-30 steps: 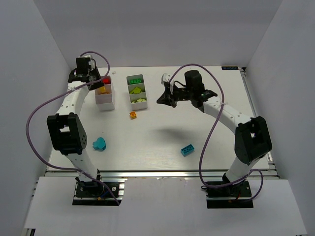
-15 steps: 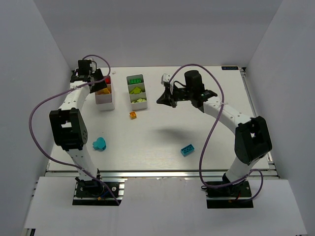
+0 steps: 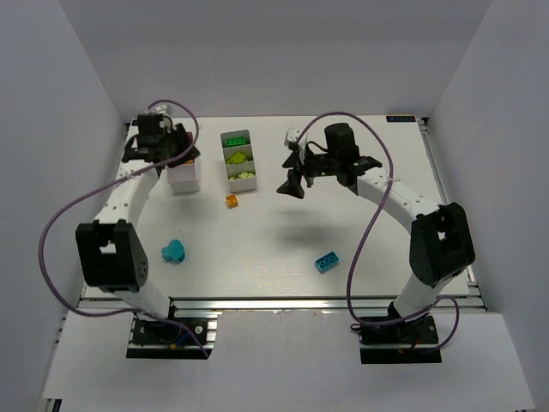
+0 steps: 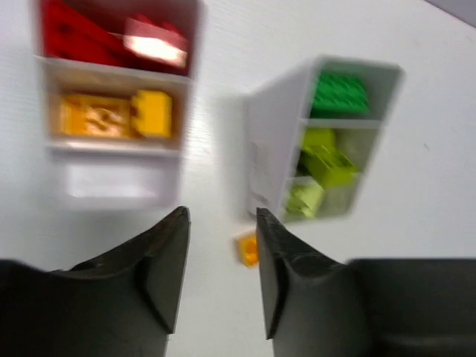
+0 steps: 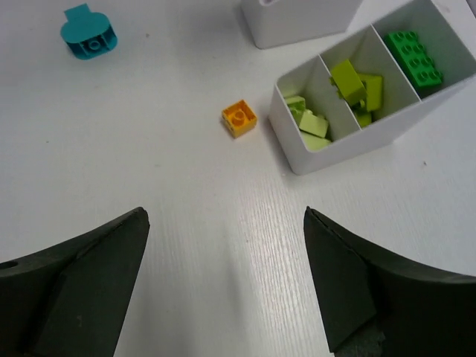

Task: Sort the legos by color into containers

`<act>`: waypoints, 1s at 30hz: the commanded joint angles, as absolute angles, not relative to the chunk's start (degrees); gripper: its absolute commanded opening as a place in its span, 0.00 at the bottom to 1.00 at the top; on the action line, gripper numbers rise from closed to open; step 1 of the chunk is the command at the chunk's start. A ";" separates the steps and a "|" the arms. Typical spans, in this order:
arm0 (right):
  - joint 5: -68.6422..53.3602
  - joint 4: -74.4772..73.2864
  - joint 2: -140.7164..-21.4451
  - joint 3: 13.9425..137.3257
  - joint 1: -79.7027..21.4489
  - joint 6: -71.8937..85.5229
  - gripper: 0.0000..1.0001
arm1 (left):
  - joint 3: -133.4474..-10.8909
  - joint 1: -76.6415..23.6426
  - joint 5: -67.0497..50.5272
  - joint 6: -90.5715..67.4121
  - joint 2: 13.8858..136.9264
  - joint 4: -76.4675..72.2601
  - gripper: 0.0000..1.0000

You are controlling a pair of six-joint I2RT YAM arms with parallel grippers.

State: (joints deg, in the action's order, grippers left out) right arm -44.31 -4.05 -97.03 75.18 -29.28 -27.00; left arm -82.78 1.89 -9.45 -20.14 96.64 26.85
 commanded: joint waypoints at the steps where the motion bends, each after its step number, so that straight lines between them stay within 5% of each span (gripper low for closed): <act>1: -41.74 -3.60 -95.27 74.18 -25.76 -23.21 0.89 | -74.82 -7.34 -15.65 -25.30 87.38 23.56 0.54; 6: -42.10 -10.37 -94.57 73.66 -21.45 -24.17 0.80 | -60.15 -17.99 -7.67 -35.13 81.13 21.10 0.68; 9: -42.71 -10.81 -93.69 72.25 -20.13 -23.20 0.55 | -57.05 -21.43 -0.37 -39.10 80.51 20.48 0.72; 10: -42.80 -10.90 -93.43 71.64 -19.69 -22.68 0.34 | -56.87 -22.14 2.61 -39.89 80.86 20.48 0.72; 11: -42.54 -10.81 -93.25 71.11 -19.51 -22.24 0.27 | -56.69 -22.84 6.38 -40.77 81.90 20.30 0.73; 18: -41.57 -8.70 -92.20 69.43 -19.42 -21.27 0.50 | -56.25 -27.06 17.39 -42.54 89.82 13.38 0.75; 30: -42.19 -7.82 -92.72 70.05 -18.99 -20.48 0.52 | -60.90 -27.77 24.60 -38.94 100.10 10.19 0.73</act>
